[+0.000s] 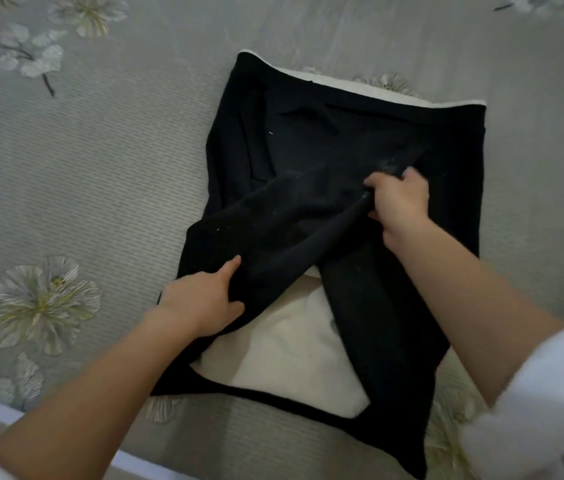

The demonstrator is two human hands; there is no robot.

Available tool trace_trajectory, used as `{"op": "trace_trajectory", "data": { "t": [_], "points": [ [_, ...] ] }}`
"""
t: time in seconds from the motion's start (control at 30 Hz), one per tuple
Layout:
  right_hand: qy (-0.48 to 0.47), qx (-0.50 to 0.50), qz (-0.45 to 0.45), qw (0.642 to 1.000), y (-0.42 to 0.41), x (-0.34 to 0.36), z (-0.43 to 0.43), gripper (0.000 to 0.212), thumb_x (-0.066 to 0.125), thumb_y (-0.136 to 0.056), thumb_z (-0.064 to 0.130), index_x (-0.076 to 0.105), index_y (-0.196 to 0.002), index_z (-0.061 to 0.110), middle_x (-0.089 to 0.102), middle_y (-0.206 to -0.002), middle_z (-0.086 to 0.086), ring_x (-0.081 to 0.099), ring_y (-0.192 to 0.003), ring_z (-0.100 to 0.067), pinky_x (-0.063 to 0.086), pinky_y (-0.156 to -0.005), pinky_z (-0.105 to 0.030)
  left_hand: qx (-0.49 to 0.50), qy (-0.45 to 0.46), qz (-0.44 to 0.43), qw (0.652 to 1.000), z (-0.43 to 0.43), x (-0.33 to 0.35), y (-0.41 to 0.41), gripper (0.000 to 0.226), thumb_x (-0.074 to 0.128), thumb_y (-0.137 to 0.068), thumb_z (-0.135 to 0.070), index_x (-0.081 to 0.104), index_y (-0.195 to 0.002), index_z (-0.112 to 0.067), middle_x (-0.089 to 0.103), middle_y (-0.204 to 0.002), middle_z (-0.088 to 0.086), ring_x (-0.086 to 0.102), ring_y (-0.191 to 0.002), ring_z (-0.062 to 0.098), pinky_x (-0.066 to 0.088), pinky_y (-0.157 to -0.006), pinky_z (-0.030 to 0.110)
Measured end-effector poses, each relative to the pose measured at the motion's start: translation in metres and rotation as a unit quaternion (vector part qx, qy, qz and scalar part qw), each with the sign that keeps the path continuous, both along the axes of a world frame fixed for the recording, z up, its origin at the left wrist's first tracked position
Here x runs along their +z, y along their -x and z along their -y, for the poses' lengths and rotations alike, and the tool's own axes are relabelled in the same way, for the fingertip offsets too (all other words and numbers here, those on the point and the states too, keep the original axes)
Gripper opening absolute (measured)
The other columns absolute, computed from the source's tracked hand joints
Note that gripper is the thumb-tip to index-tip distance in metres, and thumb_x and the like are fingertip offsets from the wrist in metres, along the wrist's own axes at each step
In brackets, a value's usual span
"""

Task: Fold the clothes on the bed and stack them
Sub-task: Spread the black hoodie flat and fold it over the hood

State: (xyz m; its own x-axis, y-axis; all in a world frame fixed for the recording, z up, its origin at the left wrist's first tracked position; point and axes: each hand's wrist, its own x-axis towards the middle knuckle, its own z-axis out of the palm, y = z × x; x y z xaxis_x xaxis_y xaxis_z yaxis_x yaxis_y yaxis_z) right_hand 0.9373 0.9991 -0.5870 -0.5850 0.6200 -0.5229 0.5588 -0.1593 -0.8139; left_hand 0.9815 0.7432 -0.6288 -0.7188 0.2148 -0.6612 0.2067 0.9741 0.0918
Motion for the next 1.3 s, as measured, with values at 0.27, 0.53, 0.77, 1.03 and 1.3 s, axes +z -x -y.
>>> {"op": "trace_trajectory", "data": {
  "t": [0.27, 0.53, 0.77, 1.03, 1.3],
  "points": [
    [0.090, -0.048, 0.049, 0.994, -0.059, -0.019, -0.066, 0.031, 0.058, -0.080, 0.017, 0.059, -0.110, 0.023, 0.067, -0.098, -0.001, 0.065, -0.090, -0.019, 0.049, -0.063, -0.030, -0.086, -0.086, -0.162, 0.979, -0.021, 0.011, -0.013, 0.082, 0.052, -0.083, -0.045, 0.009, -0.151, -0.029, -0.005, -0.159, 0.009, -0.003, -0.146, 0.026, 0.015, -0.117, 0.044],
    [-0.091, -0.001, 0.056, 0.994, -0.030, -0.035, -0.092, 0.060, 0.065, -0.086, 0.012, 0.038, -0.140, 0.013, 0.058, -0.115, -0.005, 0.061, -0.097, -0.021, 0.054, -0.072, -0.032, -0.074, -0.195, -0.143, 0.968, -0.030, -0.002, -0.002, 0.066, 0.021, -0.090, -0.053, -0.006, -0.149, -0.042, -0.024, -0.156, -0.004, -0.031, -0.139, 0.010, -0.010, -0.116, 0.037],
    [-0.401, 0.188, 0.126, 0.888, -0.052, -0.041, -0.069, 0.085, 0.065, -0.086, 0.027, 0.013, -0.150, 0.007, 0.021, -0.153, -0.019, 0.024, -0.139, -0.035, 0.024, -0.112, -0.042, -0.120, -0.122, -0.147, 0.974, -0.050, -0.027, -0.003, 0.072, 0.004, -0.086, -0.071, -0.029, -0.142, -0.040, -0.032, -0.154, 0.001, -0.034, -0.139, 0.020, -0.017, -0.113, 0.041],
    [-0.407, 0.529, 0.165, 0.726, -0.092, -0.079, -0.026, 0.068, 0.012, -0.088, 0.070, -0.024, -0.141, 0.048, -0.019, -0.159, 0.000, -0.021, -0.144, -0.023, -0.009, -0.117, -0.043, -0.069, -0.176, -0.171, 0.967, -0.035, -0.039, -0.021, 0.066, 0.014, -0.092, -0.064, -0.012, -0.148, -0.040, -0.019, -0.158, -0.003, -0.025, -0.143, 0.013, -0.014, -0.115, 0.035],
    [-0.437, 0.517, 0.064, 0.734, -0.132, -0.025, -0.014, 0.070, 0.027, -0.093, 0.060, -0.004, -0.151, 0.036, -0.003, -0.161, 0.002, -0.009, -0.147, -0.016, -0.002, -0.119, -0.039, -0.128, -0.221, -0.164, 0.953, -0.022, -0.005, -0.023, 0.067, 0.022, -0.094, -0.058, -0.003, -0.151, -0.034, -0.013, -0.159, -0.002, -0.018, -0.145, 0.012, -0.014, -0.116, 0.029]
  ]
}}
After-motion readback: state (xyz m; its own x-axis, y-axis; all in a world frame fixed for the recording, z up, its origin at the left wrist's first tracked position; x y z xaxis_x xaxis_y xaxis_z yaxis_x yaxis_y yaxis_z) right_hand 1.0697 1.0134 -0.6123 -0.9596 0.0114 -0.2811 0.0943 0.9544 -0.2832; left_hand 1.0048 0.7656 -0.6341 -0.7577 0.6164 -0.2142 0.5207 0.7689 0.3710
